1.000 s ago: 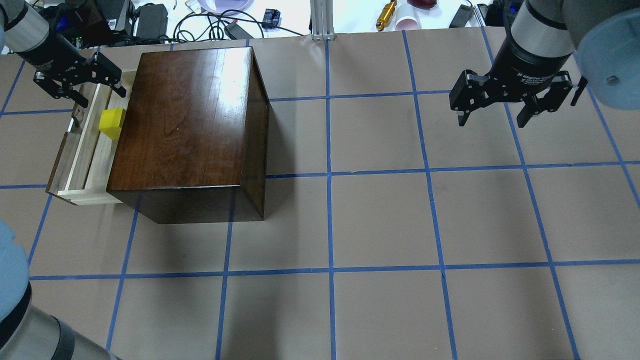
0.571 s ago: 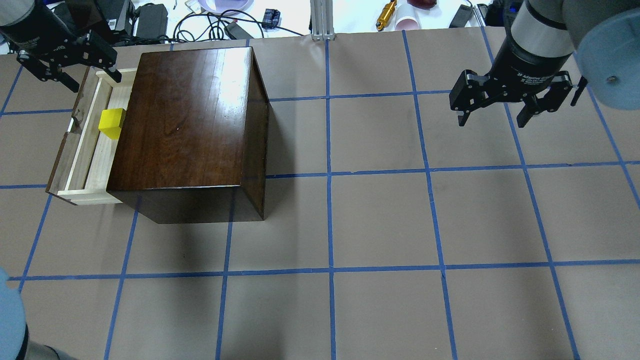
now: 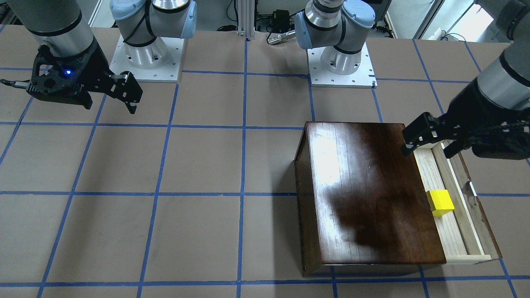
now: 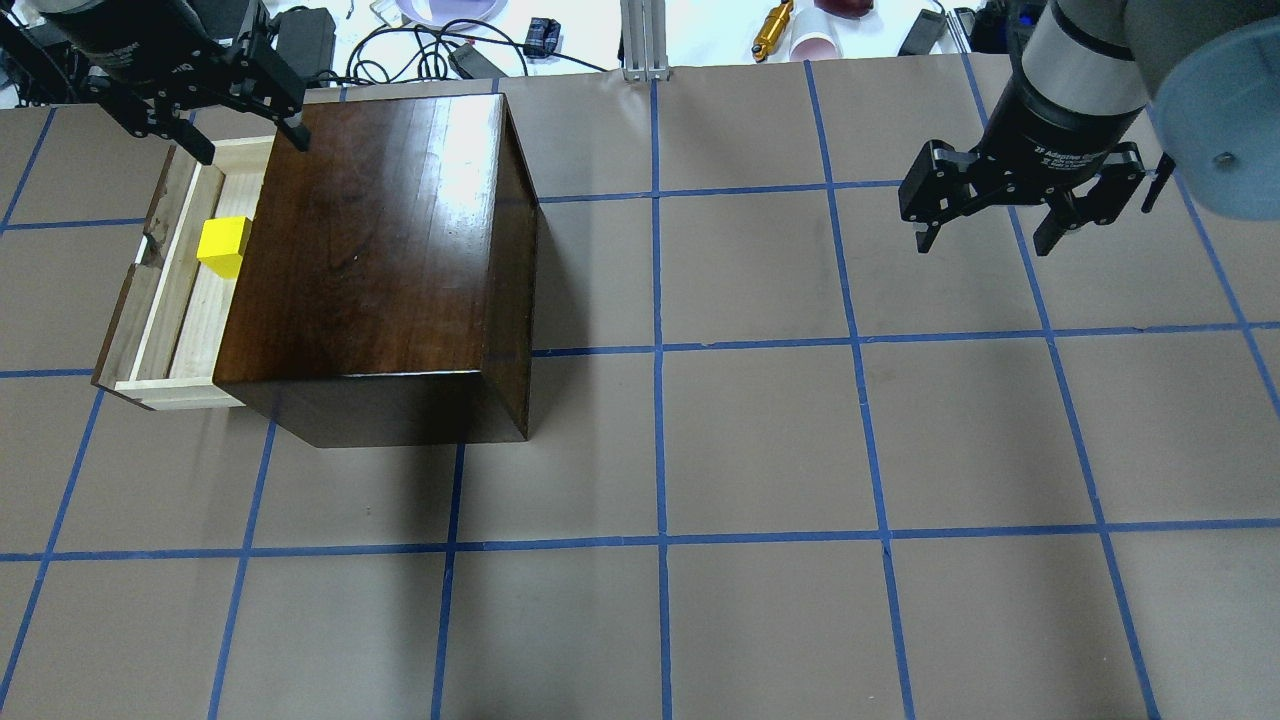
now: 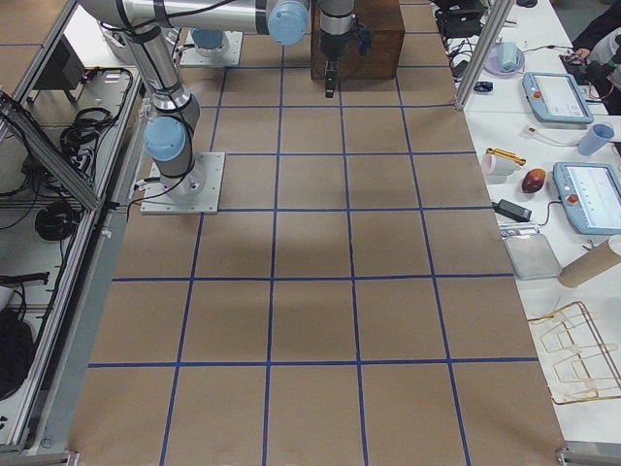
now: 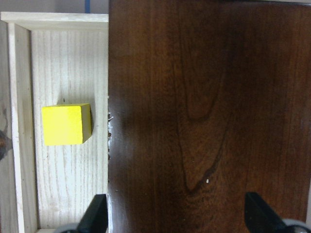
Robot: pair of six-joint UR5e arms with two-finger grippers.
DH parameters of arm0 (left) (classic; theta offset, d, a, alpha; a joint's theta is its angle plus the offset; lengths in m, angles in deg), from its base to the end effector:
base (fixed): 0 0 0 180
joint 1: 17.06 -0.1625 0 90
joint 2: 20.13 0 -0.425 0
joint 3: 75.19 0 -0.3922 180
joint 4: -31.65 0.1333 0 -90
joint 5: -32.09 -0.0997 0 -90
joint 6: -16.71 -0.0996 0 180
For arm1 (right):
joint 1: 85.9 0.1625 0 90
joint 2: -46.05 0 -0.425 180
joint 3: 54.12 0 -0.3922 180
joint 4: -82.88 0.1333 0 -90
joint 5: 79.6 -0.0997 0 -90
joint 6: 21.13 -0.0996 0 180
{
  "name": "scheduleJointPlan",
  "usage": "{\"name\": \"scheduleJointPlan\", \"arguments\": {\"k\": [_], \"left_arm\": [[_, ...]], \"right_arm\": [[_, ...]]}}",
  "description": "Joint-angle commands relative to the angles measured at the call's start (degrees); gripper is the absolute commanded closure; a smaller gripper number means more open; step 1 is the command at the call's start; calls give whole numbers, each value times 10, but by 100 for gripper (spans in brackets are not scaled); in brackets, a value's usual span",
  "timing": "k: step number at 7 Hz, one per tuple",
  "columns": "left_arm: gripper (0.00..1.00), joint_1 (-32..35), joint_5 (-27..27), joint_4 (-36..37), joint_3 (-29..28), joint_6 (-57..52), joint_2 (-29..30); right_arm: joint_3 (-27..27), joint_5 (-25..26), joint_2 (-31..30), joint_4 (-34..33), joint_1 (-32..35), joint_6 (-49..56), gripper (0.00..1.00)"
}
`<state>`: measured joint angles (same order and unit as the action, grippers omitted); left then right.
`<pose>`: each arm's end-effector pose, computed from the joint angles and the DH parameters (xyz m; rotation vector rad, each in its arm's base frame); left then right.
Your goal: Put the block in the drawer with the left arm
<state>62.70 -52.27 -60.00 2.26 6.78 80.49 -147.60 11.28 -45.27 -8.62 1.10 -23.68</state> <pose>-0.0394 -0.5868 0.4948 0.0079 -3.0453 0.0336 0.1064 -0.4869 0.4719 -0.1512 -3.1226 -0.0181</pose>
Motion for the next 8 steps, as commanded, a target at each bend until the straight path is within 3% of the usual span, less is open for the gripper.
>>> {"name": "scheduleJointPlan", "arguments": {"k": [1,8], "left_arm": [[0,43,-47,3,37,12,-16],[0,80,-58,10,104,35,-50]], "right_arm": [[1,-1,0,0,0,0,0],[1,0,0,0,0,0,0]]}}
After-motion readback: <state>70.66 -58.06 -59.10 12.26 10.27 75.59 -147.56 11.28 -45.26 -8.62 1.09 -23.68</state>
